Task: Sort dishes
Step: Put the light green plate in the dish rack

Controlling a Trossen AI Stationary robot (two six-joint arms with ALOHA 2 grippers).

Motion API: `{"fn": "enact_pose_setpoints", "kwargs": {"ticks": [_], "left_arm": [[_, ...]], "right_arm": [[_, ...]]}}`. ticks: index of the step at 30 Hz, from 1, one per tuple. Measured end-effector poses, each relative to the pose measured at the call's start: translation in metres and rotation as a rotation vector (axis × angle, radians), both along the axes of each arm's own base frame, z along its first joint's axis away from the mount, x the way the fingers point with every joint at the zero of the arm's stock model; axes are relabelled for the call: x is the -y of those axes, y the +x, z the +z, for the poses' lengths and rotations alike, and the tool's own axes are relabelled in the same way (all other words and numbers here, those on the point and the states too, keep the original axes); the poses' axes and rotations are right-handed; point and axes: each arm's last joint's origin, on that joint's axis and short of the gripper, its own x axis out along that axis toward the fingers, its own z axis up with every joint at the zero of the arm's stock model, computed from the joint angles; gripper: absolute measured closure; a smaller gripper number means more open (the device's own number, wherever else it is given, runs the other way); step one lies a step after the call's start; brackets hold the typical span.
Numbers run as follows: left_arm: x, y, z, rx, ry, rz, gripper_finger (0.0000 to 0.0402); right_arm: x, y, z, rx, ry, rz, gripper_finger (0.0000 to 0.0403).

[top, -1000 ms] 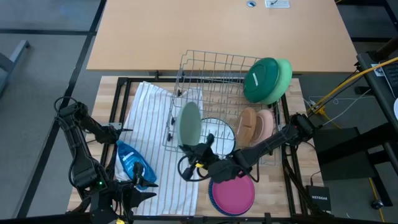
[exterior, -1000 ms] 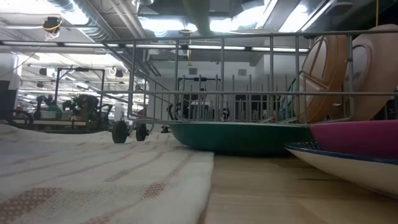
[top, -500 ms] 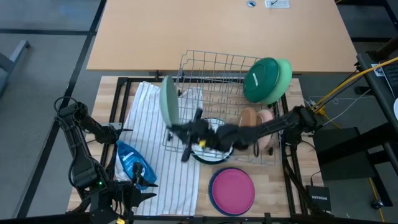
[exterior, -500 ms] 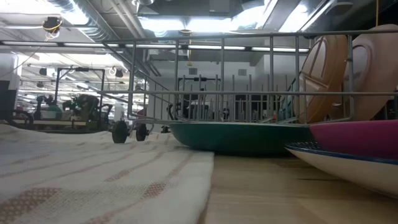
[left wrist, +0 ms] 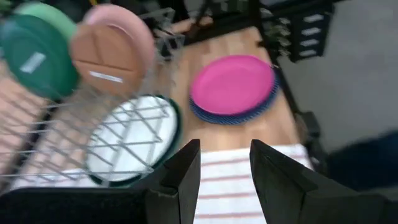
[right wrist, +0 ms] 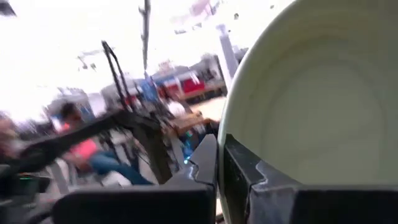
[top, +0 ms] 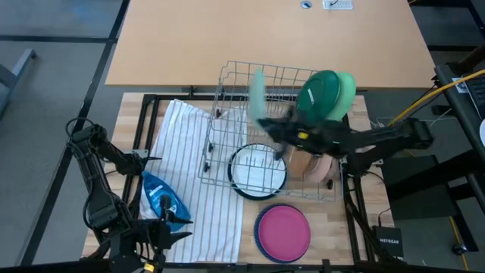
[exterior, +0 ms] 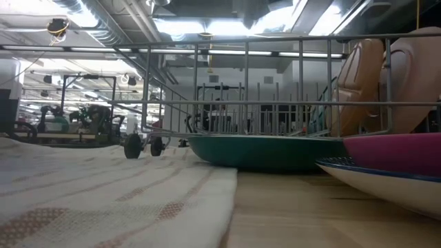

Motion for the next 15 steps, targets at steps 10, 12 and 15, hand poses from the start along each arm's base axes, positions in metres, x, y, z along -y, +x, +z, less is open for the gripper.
{"fn": "enact_pose_setpoints", "kwargs": {"ticks": [10, 12, 15], "left_arm": [[-0.019, 0.015, 0.001, 0.087, 0.097, 0.175, 0.0273], [-0.022, 0.018, 0.000, 0.086, 0.097, 0.190, 0.0273], [-0.025, 0.021, 0.000, 0.086, 0.091, 0.210, 0.0273]], "right_arm": [[-0.015, -0.096, -0.049, 0.353, 0.134, 0.179, 0.0396], [-0.021, -0.099, -0.052, 0.337, 0.153, 0.178, 0.0396], [-0.033, -0.101, -0.057, 0.281, 0.194, 0.164, 0.0394]]}}
